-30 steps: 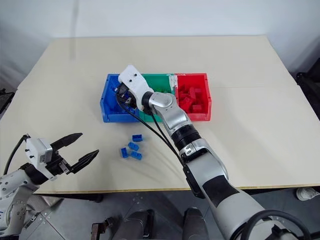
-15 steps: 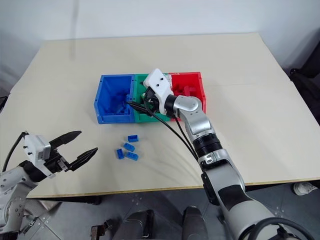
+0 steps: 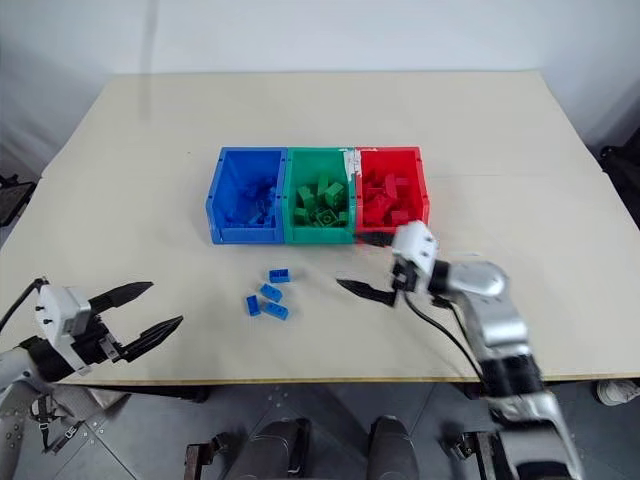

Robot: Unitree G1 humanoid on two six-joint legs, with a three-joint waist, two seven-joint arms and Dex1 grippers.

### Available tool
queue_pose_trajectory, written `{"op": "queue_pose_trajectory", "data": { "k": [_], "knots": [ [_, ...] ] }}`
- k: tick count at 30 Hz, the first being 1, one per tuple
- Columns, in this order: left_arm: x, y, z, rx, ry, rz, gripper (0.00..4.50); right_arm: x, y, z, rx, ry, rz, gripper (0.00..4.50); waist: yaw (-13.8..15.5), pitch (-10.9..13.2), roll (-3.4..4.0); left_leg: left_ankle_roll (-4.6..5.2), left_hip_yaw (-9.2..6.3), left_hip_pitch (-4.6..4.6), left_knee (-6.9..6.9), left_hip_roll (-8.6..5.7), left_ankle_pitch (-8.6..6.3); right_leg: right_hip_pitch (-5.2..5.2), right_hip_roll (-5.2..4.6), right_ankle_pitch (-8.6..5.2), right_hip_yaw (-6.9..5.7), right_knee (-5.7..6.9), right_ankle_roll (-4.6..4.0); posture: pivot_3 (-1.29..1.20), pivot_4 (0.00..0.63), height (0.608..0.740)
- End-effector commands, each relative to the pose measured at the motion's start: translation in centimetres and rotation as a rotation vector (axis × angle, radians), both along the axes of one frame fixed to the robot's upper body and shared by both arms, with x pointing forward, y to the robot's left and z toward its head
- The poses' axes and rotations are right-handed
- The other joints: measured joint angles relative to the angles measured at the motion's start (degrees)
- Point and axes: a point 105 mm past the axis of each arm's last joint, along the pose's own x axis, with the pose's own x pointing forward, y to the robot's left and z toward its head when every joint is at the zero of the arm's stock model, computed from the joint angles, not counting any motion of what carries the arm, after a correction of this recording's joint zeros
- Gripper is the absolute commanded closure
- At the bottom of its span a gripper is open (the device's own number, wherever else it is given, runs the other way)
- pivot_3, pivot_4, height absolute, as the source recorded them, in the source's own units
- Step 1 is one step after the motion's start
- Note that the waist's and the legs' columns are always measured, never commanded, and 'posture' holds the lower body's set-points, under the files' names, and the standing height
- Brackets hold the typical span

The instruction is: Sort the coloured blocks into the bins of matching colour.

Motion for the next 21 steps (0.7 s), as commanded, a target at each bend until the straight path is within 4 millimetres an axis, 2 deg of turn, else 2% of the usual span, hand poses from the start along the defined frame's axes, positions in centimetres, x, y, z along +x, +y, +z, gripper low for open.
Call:
{"op": "queue_pose_trajectory", "data": {
  "k": [1,7,10,15,18,21],
  "knots": [
    [-0.2,1.5,0.9,0.055,-0.046,0.003,0.00,-2.6,-2.1,1.1,0.002,-0.073,0.063,0.02,-0.3,0.0,0.00,-0.02,0.07,0.08,-0.03,0.09,-0.01,0.14,0.09,0.00,-0.01,-0.22,0.01,0.00,0.150,0.740],
    [0.4,2.7,1.4,0.082,-0.073,0.002,0.00,-4.4,-6.1,-1.1,-0.119,-0.058,-0.005,0.02,-0.1,0.0,0.00,-0.07,0.16,0.23,-0.02,0.26,-0.06,0.35,0.20,0.00,-0.03,-0.27,0.02,0.00,0.150,0.740],
    [0.9,1.7,1.3,0.068,-0.072,-0.040,0.00,-3.8,-6.5,0.0,-0.037,-0.079,-0.087,0.02,0.0,0.0,0.00,-0.06,0.16,0.38,0.00,0.34,-0.08,0.52,0.19,0.02,-0.02,-0.30,0.04,0.00,0.150,0.740],
    [2.4,-2.1,1.7,0.032,-0.051,-0.182,0.00,-5.1,-5.8,-0.2,-0.044,-0.007,-0.053,0.02,0.9,0.0,0.00,-0.11,0.18,0.46,-0.01,0.58,-0.10,0.56,0.23,0.02,-0.01,-0.30,0.04,0.00,0.150,0.740],
    [4.0,-4.8,1.3,0.076,0.033,-0.273,0.00,-5.0,-5.5,0.5,-0.035,-0.020,-0.073,0.02,1.6,0.0,0.00,-0.11,0.18,0.45,0.07,0.56,-0.11,0.60,0.24,0.02,0.00,-0.29,0.05,0.00,0.150,0.740],
    [6.0,-8.2,1.8,0.101,0.074,-0.355,0.00,-5.2,-5.2,0.6,-0.033,-0.016,-0.080,0.02,2.3,0.0,0.00,-0.11,0.18,0.46,0.15,0.52,-0.10,0.61,0.24,0.03,0.00,-0.31,0.06,0.00,0.150,0.740]
  ]
}}
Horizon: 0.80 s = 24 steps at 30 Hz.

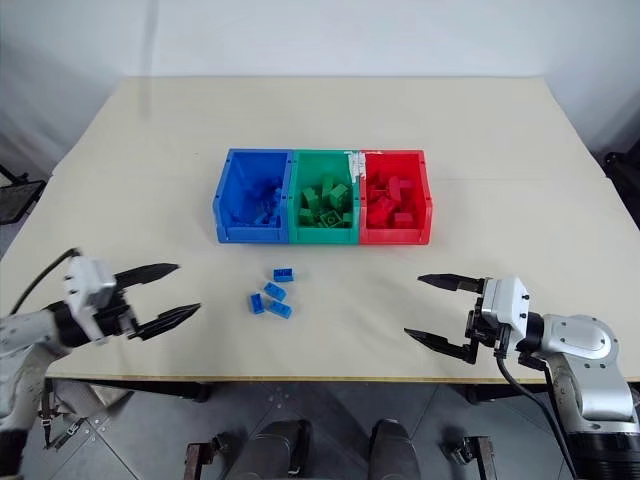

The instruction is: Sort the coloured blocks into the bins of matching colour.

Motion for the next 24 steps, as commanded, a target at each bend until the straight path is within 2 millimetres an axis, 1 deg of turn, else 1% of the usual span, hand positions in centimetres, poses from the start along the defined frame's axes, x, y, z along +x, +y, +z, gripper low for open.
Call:
{"op": "queue_pose_trajectory", "data": {
  "k": [1,3,5,10,13,16,18,20,24],
  "knots": [
    [1.6,-3.0,0.7,0.056,0.030,-0.071,0.00,-0.5,0.1,1.0,0.001,-0.033,-0.004,0.02,0.3,0.0,-0.01,-0.01,0.00,0.00,0.00,-0.02,0.00,0.00,0.03,0.00,0.00,0.03,0.00,0.00,0.150,0.740],
    [2.4,-4.8,1.0,0.091,0.044,-0.126,0.00,-0.5,0.0,1.2,0.000,-0.062,-0.018,0.02,0.4,0.0,-0.01,-0.01,0.00,-0.01,-0.03,-0.18,0.00,0.00,0.09,0.00,0.02,0.07,0.01,0.00,0.150,0.740],
    [2.9,-5.9,1.1,0.127,0.057,-0.148,0.00,-0.4,-0.3,1.5,0.008,-0.079,-0.039,0.02,0.3,0.0,-0.01,-0.01,0.00,-0.02,-0.06,-0.18,0.00,-0.01,0.13,0.00,0.02,0.04,0.01,0.00,0.150,0.740],
    [3.9,-7.7,0.9,0.192,0.087,-0.179,0.00,-0.5,-0.5,1.5,-0.006,-0.076,-0.060,0.02,-0.5,0.0,-0.01,-0.03,0.06,-0.02,-0.10,-0.07,-0.01,-0.03,0.29,0.00,0.05,0.00,0.00,0.00,0.150,0.740],
    [5.2,-9.0,0.5,0.219,0.102,-0.159,0.00,-0.8,-0.1,1.4,0.001,-0.082,-0.070,0.02,-0.2,0.0,-0.02,-0.03,0.05,-0.05,-0.03,-0.05,-0.01,-0.02,0.31,0.00,0.05,0.01,0.00,0.00,0.150,0.740],
    [6.3,-9.7,0.3,0.225,0.102,-0.135,0.00,-1.3,0.5,1.3,0.014,-0.080,-0.072,0.02,0.2,0.0,-0.02,-0.03,0.04,-0.10,0.07,-0.06,-0.01,-0.01,0.33,0.01,0.05,0.00,0.01,0.00,0.150,0.740],
    [6.7,-10.1,0.2,0.227,0.112,-0.136,0.00,-1.6,0.7,1.2,0.017,-0.074,-0.072,0.02,0.3,0.0,-0.02,-0.03,0.03,-0.10,0.06,-0.06,-0.01,-0.03,0.33,0.01,0.05,0.00,0.02,0.00,0.150,0.740],
    [6.7,-10.3,-0.2,0.256,0.128,-0.152,0.00,-1.9,0.8,1.2,0.017,-0.071,-0.074,0.02,0.3,0.0,-0.03,-0.03,0.04,-0.11,0.05,-0.06,-0.01,-0.03,0.34,0.01,0.05,0.00,0.02,0.00,0.150,0.740],
    [6.7,-9.9,-0.9,0.323,0.143,-0.161,0.00,-2.1,0.5,1.3,0.013,-0.067,-0.081,0.02,0.3,0.0,-0.03,-0.04,0.04,-0.11,0.04,-0.04,0.00,-0.04,0.36,0.01,0.05,0.00,0.02,0.00,0.150,0.740]
  ]
}}
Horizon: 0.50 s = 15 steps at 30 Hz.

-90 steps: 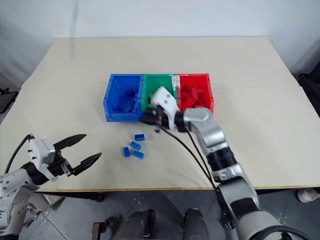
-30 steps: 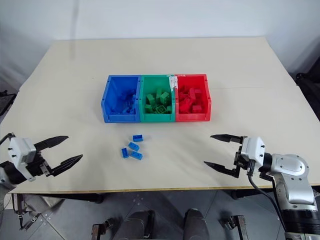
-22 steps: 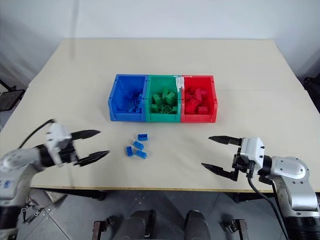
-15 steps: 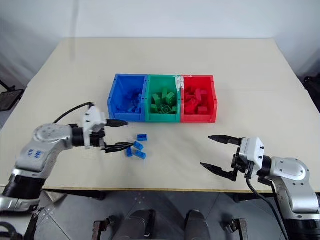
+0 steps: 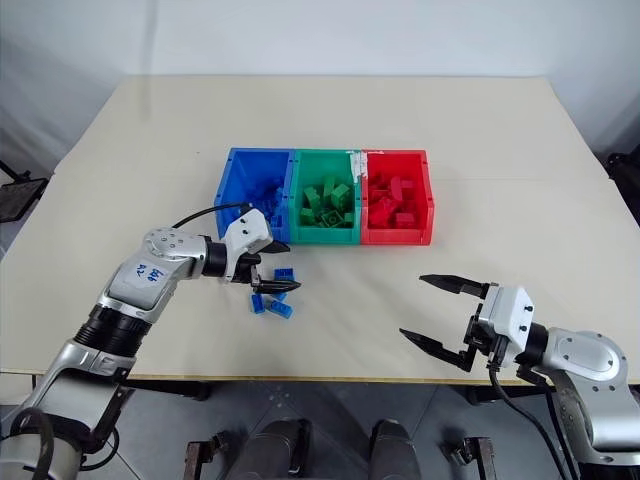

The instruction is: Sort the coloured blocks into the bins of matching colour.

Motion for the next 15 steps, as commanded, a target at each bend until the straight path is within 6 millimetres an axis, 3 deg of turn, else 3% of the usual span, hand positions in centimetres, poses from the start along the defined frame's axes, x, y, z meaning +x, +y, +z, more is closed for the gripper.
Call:
{"op": "queue_pose_trajectory", "data": {
  "k": [1,5,15],
  "knots": [
    [0.20,0.50,-0.06,0.064,-0.014,-0.010,0.00,-0.43,0.00,1.07,0.004,-0.036,0.006,0.02,0.0,0.0,0.00,0.00,0.00,0.00,0.01,0.00,0.00,0.00,0.00,0.00,0.00,0.00,0.00,0.00,0.150,0.740],
    [0.33,0.32,-0.20,0.075,-0.013,-0.014,0.84,-0.49,0.02,1.12,0.001,-0.034,0.009,0.00,0.0,0.0,0.00,0.00,0.00,0.01,0.01,0.00,0.00,0.01,0.00,0.00,0.01,0.00,0.00,0.00,0.150,0.740],
    [0.13,0.30,0.23,0.037,-0.026,-0.029,3.98,0.12,0.00,1.37,-0.009,-0.040,0.031,0.00,0.0,0.0,0.00,0.00,-0.01,0.00,0.05,0.00,0.00,0.01,0.00,0.00,0.01,0.01,0.00,0.00,0.150,0.740]
  ]
}}
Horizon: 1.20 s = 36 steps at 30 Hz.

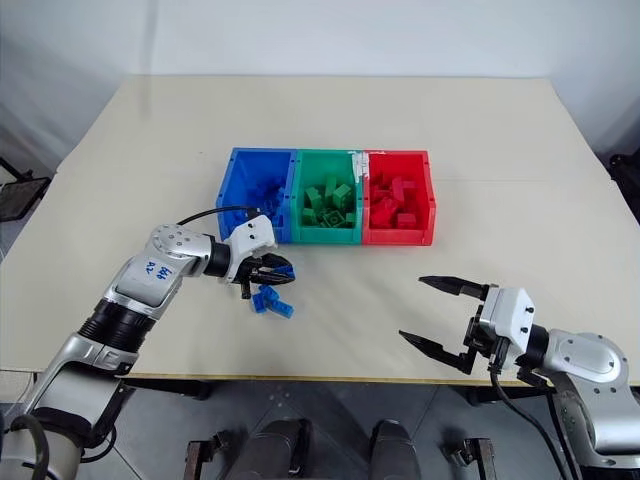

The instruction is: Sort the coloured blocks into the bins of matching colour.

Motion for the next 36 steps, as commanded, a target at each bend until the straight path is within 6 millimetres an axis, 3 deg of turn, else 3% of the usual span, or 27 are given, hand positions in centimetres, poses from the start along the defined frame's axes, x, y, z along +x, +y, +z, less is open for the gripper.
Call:
{"op": "queue_pose_trajectory", "data": {
  "k": [1,5,10,13,16,19,22,29,32,34,36],
  "knots": [
    [-0.3,-0.3,1.4,-0.071,-0.053,-0.043,3.98,0.1,-0.1,1.0,-0.004,-0.039,0.016,0.00,0.0,0.0,0.00,0.00,0.00,0.00,0.01,0.00,0.00,0.00,0.00,0.00,0.00,0.00,0.00,0.00,0.150,0.740],
    [-0.7,-0.1,3.4,-0.203,-0.088,-0.066,3.98,0.3,-0.1,1.5,0.040,-0.049,0.001,0.00,0.0,0.0,0.00,0.00,-0.02,-0.02,0.00,0.03,0.00,-0.01,0.01,0.00,-0.01,0.00,0.00,0.00,0.150,0.740],
    [-1.0,2.0,6.5,-0.390,-0.083,-0.006,3.98,0.8,0.1,2.8,0.131,-0.078,-0.044,0.00,-0.1,0.0,0.00,-0.02,-0.04,-0.02,0.01,0.08,0.01,-0.02,0.02,0.00,-0.01,0.01,0.00,0.00,0.150,0.740],
    [-0.1,3.4,8.9,-0.466,-0.132,0.073,3.98,1.3,0.1,3.6,0.194,-0.087,-0.078,0.00,-0.1,0.0,0.00,-0.03,-0.04,0.00,0.01,0.09,0.01,-0.02,0.04,0.00,-0.01,0.04,0.00,0.00,0.150,0.740],
    [2.4,4.6,10.9,-0.529,-0.248,0.217,3.98,1.8,0.4,4.1,0.230,-0.130,-0.105,0.00,0.2,0.0,-0.01,-0.03,-0.08,-0.02,0.08,0.06,0.01,0.00,0.03,0.00,-0.02,0.06,0.00,0.00,0.150,0.740],
    [4.8,4.8,10.6,-0.496,-0.306,0.339,3.98,2.5,0.7,4.7,0.255,-0.171,-0.120,0.00,0.2,0.0,-0.02,-0.03,-0.16,-0.08,0.22,-0.02,0.01,0.02,0.02,0.03,-0.05,0.07,0.05,0.00,0.150,0.740],
    [5.6,3.9,10.4,-0.494,-0.318,0.340,3.98,3.1,0.9,4.8,0.255,-0.182,-0.120,0.00,0.1,0.0,-0.02,-0.03,-0.15,-0.09,0.22,-0.04,0.01,0.00,0.02,0.04,-0.04,0.10,0.06,0.00,0.150,0.740],
    [6.1,4.6,11.0,-0.472,-0.399,0.359,1.69,3.5,1.0,4.8,0.246,-0.188,-0.110,0.00,-0.5,0.0,-0.03,-0.03,-0.14,-0.22,0.17,-0.03,0.01,-0.15,0.03,0.04,-0.07,0.09,0.06,0.00,0.150,0.740],
    [5.5,5.9,10.9,-0.456,-0.438,0.351,0.82,3.7,1.0,4.7,0.238,-0.187,-0.100,0.00,-1.0,0.0,-0.03,-0.03,-0.14,-0.21,0.17,-0.02,0.01,-0.15,0.03,0.04,-0.07,0.10,0.06,0.00,0.150,0.740],
    [4.0,7.2,10.4,-0.452,-0.454,0.302,0.19,3.9,1.1,4.6,0.232,-0.185,-0.089,0.00,-1.5,0.0,-0.02,-0.03,-0.15,-0.21,0.15,-0.02,0.01,-0.15,0.03,0.04,-0.07,0.09,0.06,0.00,0.150,0.740],
    [2.3,9.1,9.9,-0.462,-0.457,0.276,0.19,4.0,1.2,4.4,0.216,-0.176,-0.064,0.00,-2.1,0.0,-0.02,-0.03,-0.12,-0.16,0.06,0.01,0.01,-0.17,0.03,0.04,-0.04,0.08,0.06,0.00,0.150,0.740]
  ]
}}
